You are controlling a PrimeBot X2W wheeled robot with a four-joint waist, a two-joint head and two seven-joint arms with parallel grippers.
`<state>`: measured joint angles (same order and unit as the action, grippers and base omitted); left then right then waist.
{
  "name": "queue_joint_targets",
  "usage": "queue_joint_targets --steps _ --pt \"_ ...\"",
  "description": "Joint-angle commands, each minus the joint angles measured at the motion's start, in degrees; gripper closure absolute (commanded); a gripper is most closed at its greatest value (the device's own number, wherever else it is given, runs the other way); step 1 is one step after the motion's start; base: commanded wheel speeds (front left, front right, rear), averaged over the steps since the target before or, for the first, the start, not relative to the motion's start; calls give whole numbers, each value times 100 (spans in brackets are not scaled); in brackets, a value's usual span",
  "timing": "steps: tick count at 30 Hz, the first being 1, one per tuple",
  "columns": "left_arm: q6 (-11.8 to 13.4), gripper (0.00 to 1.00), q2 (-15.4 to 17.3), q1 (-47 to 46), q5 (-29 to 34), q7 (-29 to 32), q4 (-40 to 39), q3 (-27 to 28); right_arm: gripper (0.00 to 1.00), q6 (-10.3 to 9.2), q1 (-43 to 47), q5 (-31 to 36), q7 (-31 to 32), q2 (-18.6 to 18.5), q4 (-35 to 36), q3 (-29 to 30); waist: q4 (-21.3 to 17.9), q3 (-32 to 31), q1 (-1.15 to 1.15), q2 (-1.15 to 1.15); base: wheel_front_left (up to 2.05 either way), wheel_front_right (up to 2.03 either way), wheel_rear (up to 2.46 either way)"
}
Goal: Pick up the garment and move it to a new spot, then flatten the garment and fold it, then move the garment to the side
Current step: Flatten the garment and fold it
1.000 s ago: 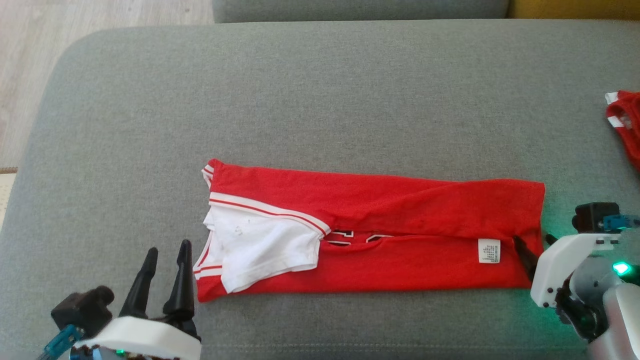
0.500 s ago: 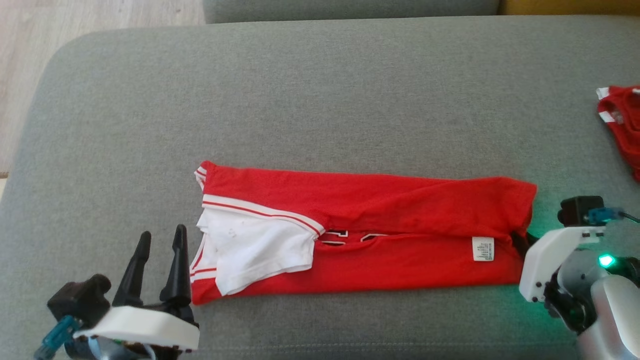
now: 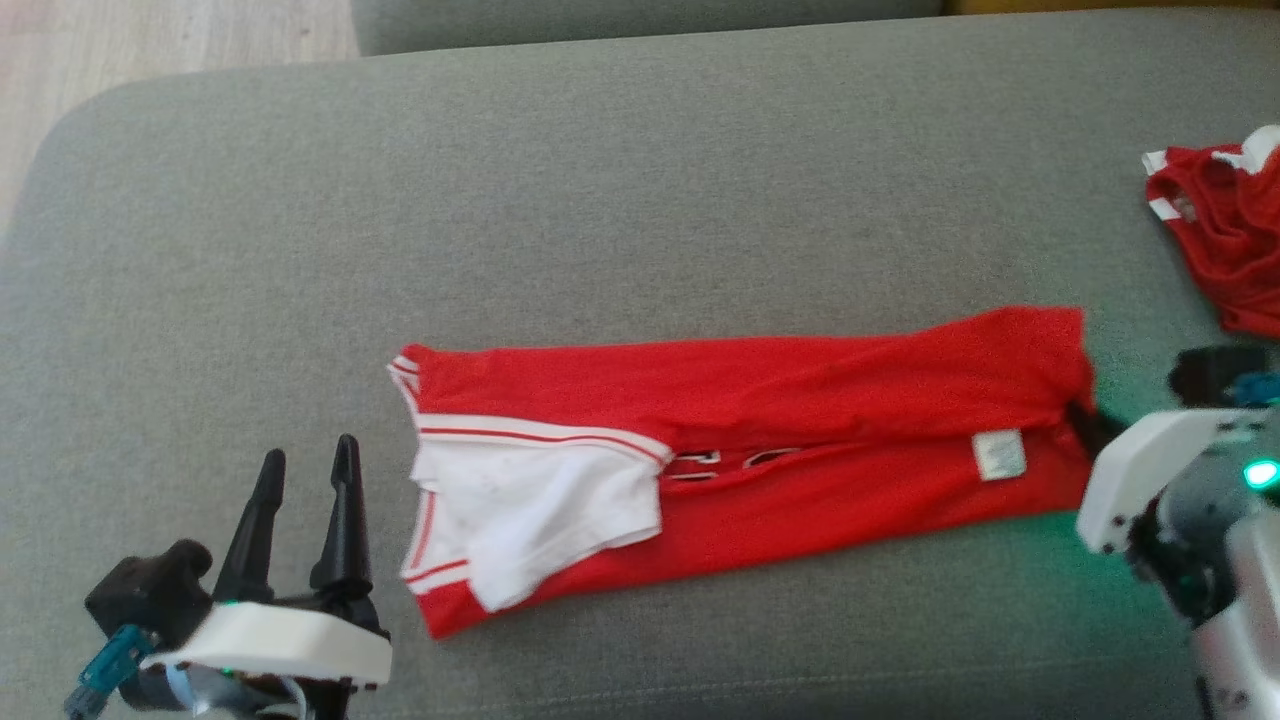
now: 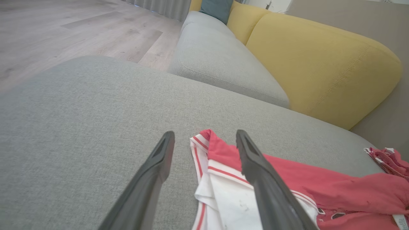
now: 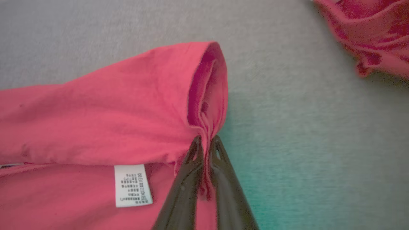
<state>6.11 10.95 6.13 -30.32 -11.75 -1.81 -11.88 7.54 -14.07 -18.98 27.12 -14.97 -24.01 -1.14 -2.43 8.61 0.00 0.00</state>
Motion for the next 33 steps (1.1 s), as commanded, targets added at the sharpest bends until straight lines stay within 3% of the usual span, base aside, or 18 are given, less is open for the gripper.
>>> queue_joint_targets --steps 1,10,21,27,33 --pt "28 0 109 -271 62 -56 -171 250 100 -5 -242 -22 -89 -223 235 20 -22 6 0 0 0 0 0" --pt "45 0 130 -271 44 -83 -145 253 100 -5 -137 -347 -82 -347 1346 -283 -161 -14 0 0 0 0 0" --pt "16 0 101 -353 14 -88 -70 160 100 -5 237 -1444 476 121 2624 -1396 -54 -111 0 0 0 0 0" --pt "6 0 81 -381 -6 -99 -45 125 100 -5 134 -1844 508 642 2725 -1935 135 -142 0 0 0 0 0" --pt "-10 0 65 -416 -6 -88 -22 55 100 -5 -128 -2025 219 1076 2245 -2448 411 -148 0 0 0 0 0"
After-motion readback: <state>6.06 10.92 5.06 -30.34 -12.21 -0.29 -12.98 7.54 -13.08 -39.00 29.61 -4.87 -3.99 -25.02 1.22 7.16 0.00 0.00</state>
